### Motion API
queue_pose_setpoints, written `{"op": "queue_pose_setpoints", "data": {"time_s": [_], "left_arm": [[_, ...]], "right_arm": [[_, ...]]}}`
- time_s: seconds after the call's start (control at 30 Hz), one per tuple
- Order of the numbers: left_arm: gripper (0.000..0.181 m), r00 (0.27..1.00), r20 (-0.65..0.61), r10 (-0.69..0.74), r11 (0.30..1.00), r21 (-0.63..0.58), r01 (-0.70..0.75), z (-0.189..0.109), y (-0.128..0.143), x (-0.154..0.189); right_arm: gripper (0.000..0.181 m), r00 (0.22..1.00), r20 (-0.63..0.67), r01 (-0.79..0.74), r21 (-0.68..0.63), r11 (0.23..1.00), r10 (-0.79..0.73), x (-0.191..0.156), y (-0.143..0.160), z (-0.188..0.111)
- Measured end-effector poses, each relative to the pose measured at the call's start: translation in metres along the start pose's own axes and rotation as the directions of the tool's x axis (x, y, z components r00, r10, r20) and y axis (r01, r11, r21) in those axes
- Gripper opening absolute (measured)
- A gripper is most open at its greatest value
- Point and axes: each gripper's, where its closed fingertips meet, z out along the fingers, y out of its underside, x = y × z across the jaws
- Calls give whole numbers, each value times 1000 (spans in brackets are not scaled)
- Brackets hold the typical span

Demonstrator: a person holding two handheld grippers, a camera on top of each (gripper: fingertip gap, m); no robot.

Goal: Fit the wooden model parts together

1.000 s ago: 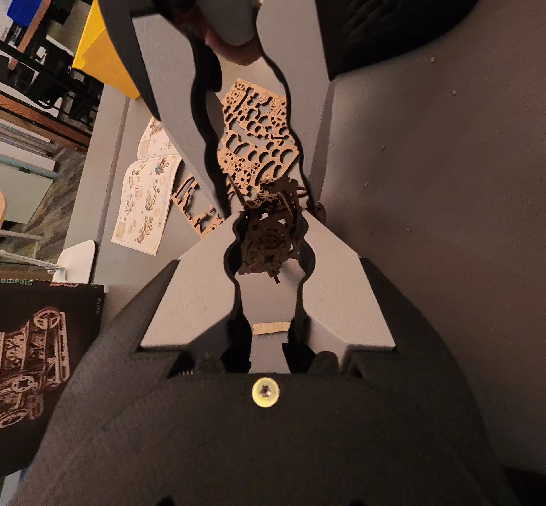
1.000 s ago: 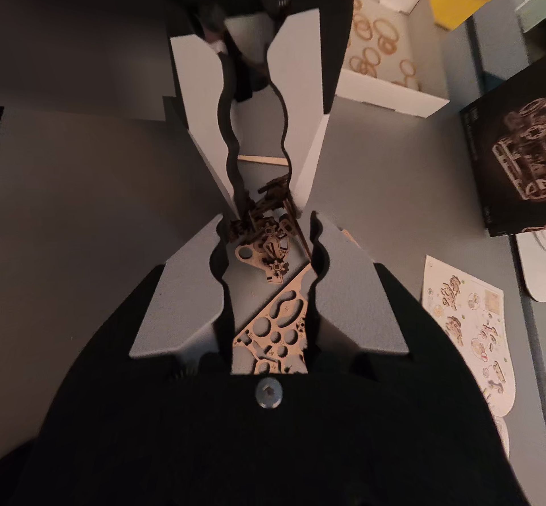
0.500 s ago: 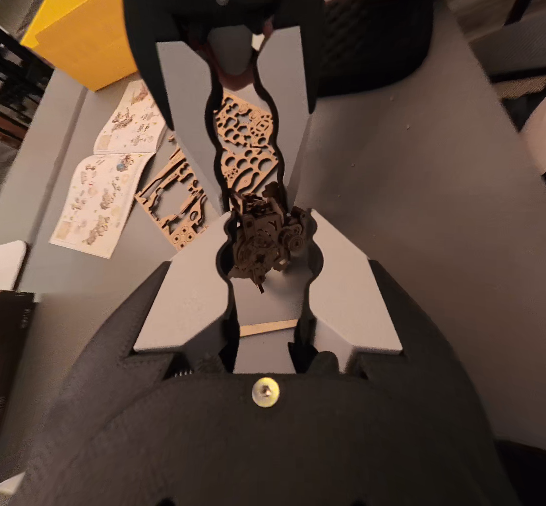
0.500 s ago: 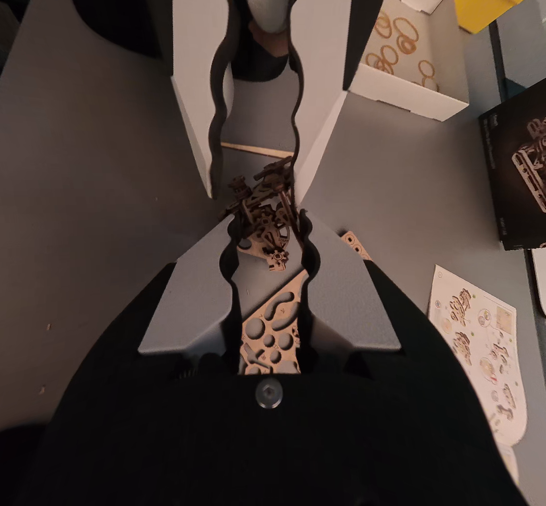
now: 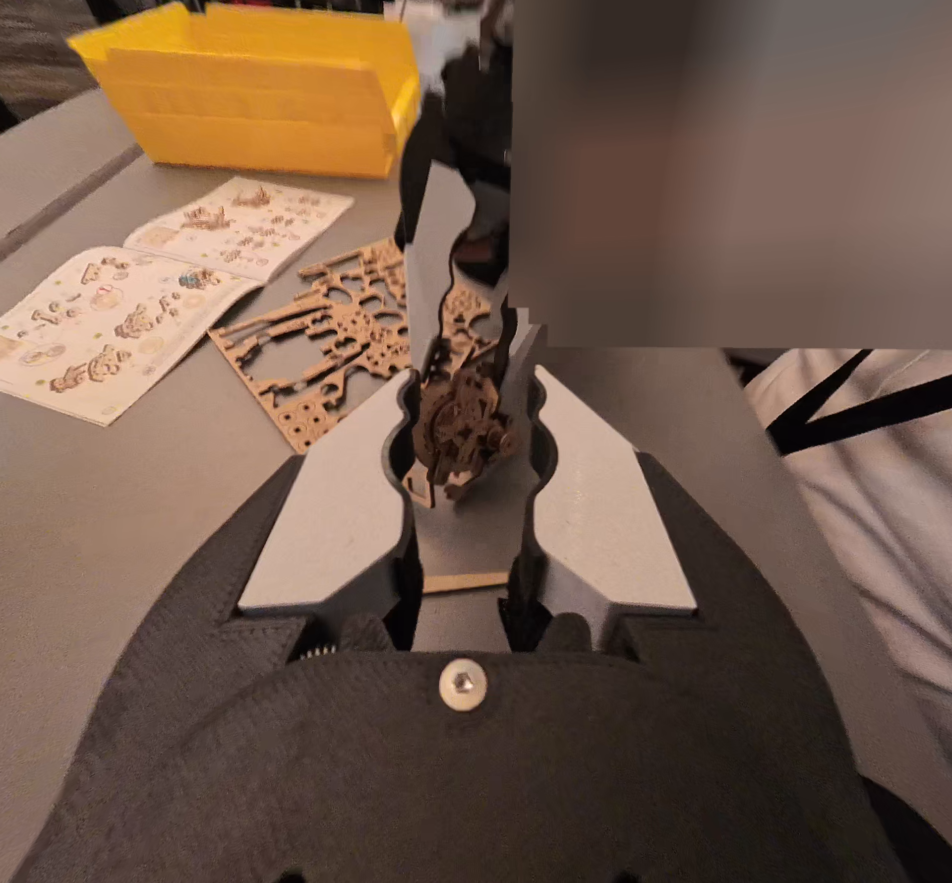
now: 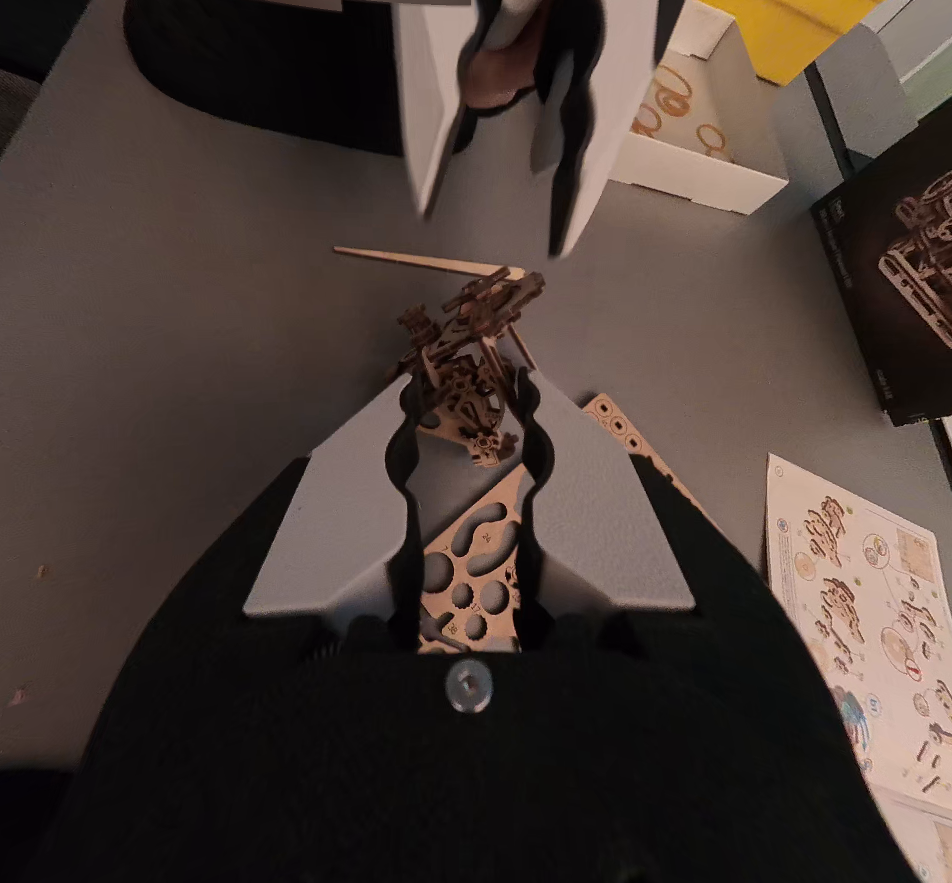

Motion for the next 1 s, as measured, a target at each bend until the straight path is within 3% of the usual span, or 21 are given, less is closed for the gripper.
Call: {"op": "queue_pose_setpoints", "data": {"time_s": [0.1,0.27,0.57,0.67,0.8,1.0], "left_arm": [[40,995,22,-95,991,95,93,-17,-11,-18],[52,983,57,-172,979,-101,177,-14,37,-37],[47,995,17,-94,989,-112,96,6,35,-30],[42,994,-21,-103,991,-86,101,12,26,-27],[15,977,-74,-201,977,-89,194,15,25,-28],[14,968,-48,-246,967,-74,242,13,24,-33]], "right_arm": [[34,1000,4,9,7,1000,-9,0,3,0],[35,1000,-11,25,12,1000,-24,4,7,-1],[35,991,-29,133,31,991,-133,4,7,-1],[35,988,-32,151,24,988,-150,5,8,1],[36,989,-52,139,13,990,-138,9,10,2],[45,974,-163,150,-67,986,-159,19,4,4]]}}
